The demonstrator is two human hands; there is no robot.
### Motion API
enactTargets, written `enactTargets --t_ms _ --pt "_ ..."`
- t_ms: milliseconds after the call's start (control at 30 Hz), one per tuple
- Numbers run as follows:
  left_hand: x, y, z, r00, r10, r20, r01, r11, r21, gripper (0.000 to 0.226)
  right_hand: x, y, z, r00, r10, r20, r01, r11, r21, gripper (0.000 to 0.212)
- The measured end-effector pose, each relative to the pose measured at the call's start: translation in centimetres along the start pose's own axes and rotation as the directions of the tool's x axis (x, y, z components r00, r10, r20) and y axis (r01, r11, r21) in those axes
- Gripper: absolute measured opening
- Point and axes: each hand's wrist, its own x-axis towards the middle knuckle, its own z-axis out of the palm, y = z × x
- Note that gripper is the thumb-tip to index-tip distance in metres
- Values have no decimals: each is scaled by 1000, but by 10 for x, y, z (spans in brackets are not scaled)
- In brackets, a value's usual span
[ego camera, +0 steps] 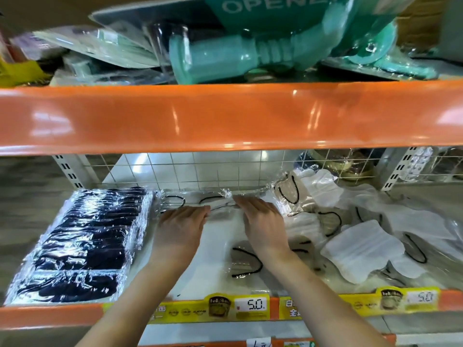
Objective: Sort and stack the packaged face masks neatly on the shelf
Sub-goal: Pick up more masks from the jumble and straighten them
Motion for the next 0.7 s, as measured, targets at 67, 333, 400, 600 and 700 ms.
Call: enactTargets --t_ms 67,333,400,600,700 --pt "3 -15 8 998 -59 8 59 998 20 38 10 -8 9 1000 -30 2 29 999 26 55" --pt "14 -62 42 968 -233 96 237 971 -32 50 31 -31 61 996 48 71 -53 996 78 49" --pt "16 -71 55 945 -266 188 285 955 -83 53 32 -29 73 996 31 83 -35 998 49 44" --pt "11 -82 73 875 -310 371 353 934 -51 47 33 -22 90 902 67 426 -55 998 -39 66" --pt "8 -84 77 843 -335 422 378 926 -19 63 30 -21 100 859 86 504 -58 996 -71 63"
